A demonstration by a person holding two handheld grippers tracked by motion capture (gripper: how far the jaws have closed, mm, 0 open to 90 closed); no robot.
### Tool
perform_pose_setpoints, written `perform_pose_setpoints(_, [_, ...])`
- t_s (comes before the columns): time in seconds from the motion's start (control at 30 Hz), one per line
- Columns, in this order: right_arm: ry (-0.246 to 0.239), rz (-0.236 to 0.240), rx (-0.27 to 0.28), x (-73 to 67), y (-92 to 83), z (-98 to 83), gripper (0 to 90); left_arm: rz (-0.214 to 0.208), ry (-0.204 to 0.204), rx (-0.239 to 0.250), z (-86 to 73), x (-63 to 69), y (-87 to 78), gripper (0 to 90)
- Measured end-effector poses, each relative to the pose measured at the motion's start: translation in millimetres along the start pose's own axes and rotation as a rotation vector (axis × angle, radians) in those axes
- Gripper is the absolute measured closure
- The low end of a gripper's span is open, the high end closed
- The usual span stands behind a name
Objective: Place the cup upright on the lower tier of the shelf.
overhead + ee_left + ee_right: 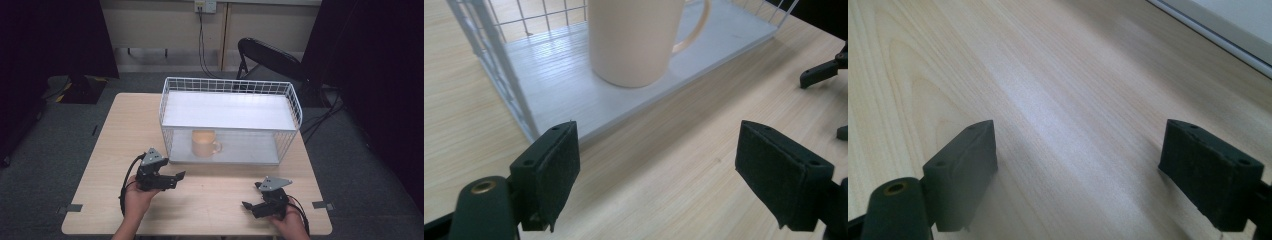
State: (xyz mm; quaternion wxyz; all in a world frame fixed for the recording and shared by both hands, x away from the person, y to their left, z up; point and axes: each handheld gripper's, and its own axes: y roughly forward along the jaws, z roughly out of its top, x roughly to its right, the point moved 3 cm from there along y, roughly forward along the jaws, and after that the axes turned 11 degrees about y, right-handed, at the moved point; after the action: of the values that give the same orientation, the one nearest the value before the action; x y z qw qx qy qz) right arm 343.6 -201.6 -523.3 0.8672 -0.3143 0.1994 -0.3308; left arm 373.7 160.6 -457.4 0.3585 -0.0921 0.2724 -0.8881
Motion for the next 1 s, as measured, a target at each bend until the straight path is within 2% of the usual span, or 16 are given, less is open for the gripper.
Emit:
perform_pose_setpoints(0.4, [0.0,0.0,0.0,0.0,0.0,0.0,14.3,0.026,0.002,-0.009,-13.1,-13.4,-19.8,18.3])
perform_pose_setpoints(1.0, [-0.002,0.002,-0.001,0.5,0.3,0.4,14.3,0.034,-0.025,-0.012,-31.7,-20.8,-36.5,18.0])
